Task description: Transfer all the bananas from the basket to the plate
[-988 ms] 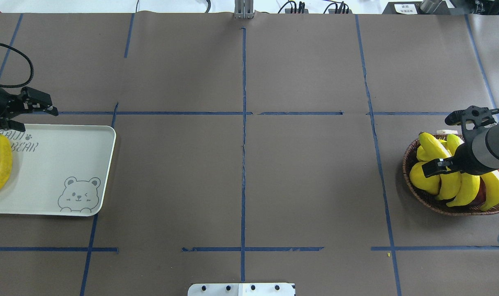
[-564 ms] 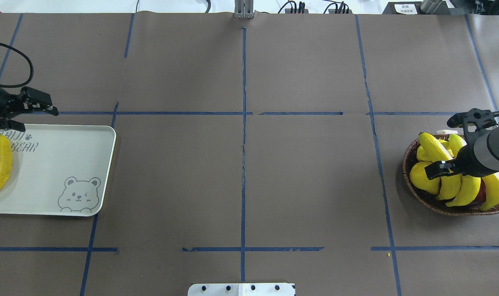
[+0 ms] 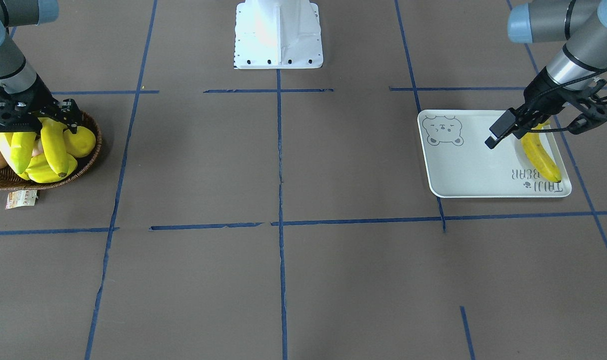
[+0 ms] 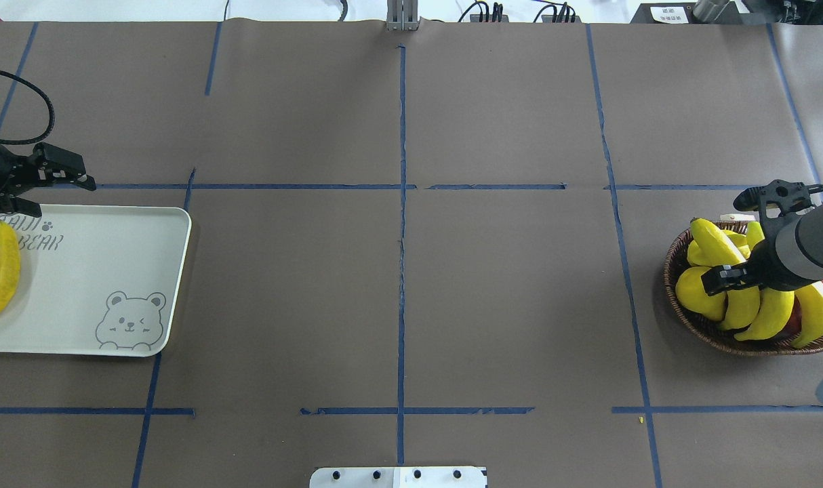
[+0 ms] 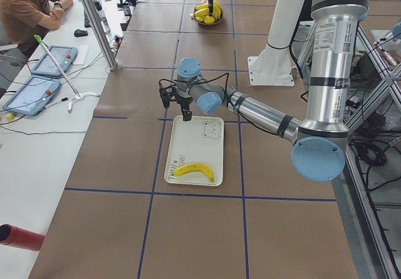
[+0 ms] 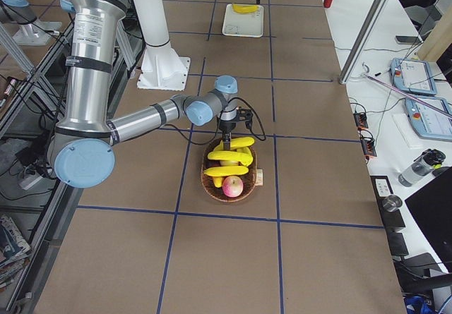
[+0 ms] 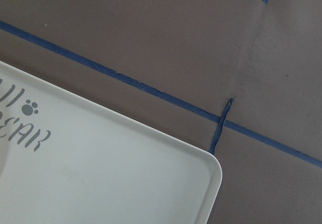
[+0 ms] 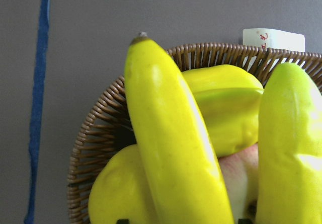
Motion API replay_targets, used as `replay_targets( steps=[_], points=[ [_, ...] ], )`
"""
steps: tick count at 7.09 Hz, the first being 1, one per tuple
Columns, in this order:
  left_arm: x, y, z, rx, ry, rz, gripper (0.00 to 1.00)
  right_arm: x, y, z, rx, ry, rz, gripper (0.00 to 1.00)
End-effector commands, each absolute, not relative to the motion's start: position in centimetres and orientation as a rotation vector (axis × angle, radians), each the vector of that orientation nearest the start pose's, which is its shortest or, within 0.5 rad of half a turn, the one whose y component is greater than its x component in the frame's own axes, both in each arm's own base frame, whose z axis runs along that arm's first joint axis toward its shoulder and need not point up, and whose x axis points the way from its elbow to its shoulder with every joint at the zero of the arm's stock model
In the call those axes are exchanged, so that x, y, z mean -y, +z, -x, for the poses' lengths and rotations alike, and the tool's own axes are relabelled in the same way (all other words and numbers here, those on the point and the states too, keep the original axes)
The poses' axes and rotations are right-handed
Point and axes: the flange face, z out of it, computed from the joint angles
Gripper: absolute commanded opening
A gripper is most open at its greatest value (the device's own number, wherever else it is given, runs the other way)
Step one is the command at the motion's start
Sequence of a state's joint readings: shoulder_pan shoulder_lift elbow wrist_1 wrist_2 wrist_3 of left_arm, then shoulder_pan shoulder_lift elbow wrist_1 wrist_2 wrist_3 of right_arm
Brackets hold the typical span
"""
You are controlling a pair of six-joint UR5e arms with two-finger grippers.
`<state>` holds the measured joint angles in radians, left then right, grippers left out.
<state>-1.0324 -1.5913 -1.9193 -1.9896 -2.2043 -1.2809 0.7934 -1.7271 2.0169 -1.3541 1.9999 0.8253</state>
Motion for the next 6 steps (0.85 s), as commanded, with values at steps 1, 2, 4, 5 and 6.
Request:
replay_targets(
  steps=[1,2,4,5,6],
  points=[
    [46.8,43.1,-19.3,-0.976,-0.433,0.005,1.0,37.9,49.6,24.2,0.661,-0.062,-0.05,0.36],
    [46.8,43.1,-19.3,-0.976,-0.433,0.005,1.0,38.2,49.5,23.6,0.666,-0.05,-0.052,0.21],
    [46.8,43.1,-19.3,-0.976,-0.433,0.005,1.0,38.6,48.8,22.7,0.677,-0.032,-0.064,0.07],
    [46.8,43.1,-19.3,-0.976,-0.433,0.005,1.0,38.8,47.9,21.7,0.703,-0.018,-0.058,0.06],
    [46.8,43.1,-19.3,-0.976,-0.433,0.005,1.0,39.4,46.8,19.8,0.76,0.012,-0.038,0.06]
  ],
)
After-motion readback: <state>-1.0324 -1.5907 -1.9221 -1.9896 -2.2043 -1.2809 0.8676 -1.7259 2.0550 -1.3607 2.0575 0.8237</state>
